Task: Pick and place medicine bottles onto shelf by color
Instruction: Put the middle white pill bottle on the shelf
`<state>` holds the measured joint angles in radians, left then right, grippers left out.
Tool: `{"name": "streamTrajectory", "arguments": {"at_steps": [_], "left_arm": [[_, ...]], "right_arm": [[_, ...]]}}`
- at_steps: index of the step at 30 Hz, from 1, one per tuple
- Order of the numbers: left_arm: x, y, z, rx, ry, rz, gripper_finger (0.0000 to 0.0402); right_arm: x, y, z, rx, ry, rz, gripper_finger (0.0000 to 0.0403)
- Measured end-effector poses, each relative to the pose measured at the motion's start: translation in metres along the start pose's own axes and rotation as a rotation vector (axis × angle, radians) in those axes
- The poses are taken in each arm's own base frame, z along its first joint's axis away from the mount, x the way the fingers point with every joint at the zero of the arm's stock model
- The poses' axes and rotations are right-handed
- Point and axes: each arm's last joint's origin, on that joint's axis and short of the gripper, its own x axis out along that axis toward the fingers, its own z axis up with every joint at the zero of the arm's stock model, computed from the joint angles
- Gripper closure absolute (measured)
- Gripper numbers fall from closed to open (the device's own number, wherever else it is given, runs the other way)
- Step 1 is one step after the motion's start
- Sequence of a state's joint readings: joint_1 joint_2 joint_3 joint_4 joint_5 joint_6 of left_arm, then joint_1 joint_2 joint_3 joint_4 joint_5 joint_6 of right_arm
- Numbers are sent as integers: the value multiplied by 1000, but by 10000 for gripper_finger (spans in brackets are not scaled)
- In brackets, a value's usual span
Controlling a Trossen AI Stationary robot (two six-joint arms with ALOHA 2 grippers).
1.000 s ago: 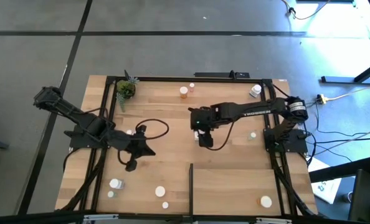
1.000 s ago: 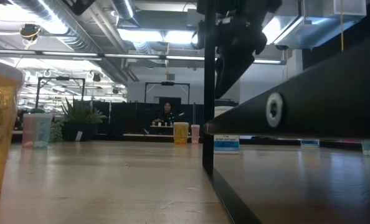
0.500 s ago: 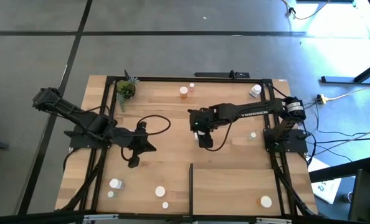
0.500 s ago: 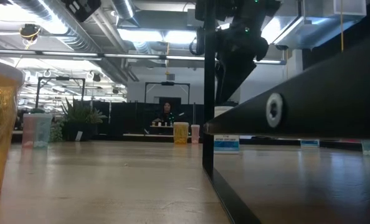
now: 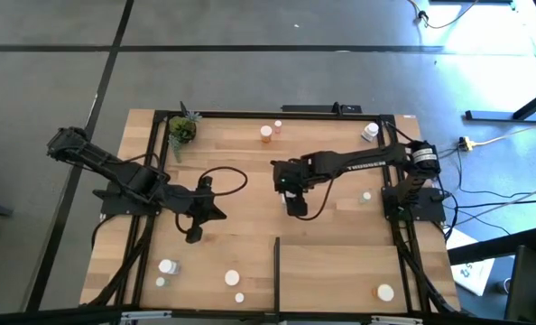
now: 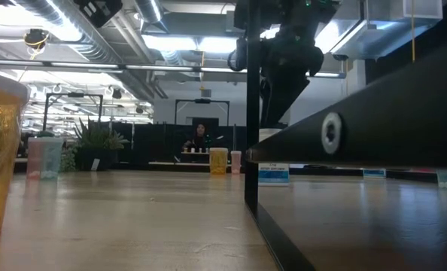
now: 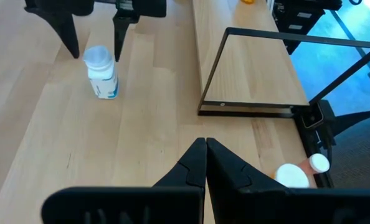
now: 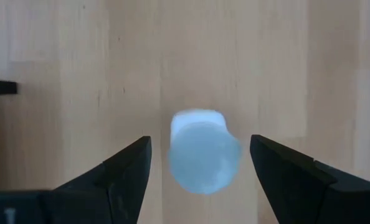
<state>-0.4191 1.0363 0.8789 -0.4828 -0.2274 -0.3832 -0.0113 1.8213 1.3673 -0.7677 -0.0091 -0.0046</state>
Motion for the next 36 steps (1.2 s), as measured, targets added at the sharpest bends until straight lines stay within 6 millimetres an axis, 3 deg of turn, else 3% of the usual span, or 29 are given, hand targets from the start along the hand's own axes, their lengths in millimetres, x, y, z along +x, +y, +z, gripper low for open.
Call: {"name": "streamTrajectory", "arguments": {"at_steps": [9, 16, 27, 36], "left_arm": [[0, 0, 0, 1, 4, 1, 401], [0, 0, 0, 1, 4, 2, 401], [0, 0, 0, 2, 4, 2, 401], [0, 0, 0, 2, 4, 2, 401]], "right_arm": [[19, 0, -2, -6, 60, 1, 128], [22, -1, -2, -5, 68, -38, 133], [22, -3, -2, -7, 69, -42, 223], [22, -2, -2, -14, 69, -41, 207]]}}
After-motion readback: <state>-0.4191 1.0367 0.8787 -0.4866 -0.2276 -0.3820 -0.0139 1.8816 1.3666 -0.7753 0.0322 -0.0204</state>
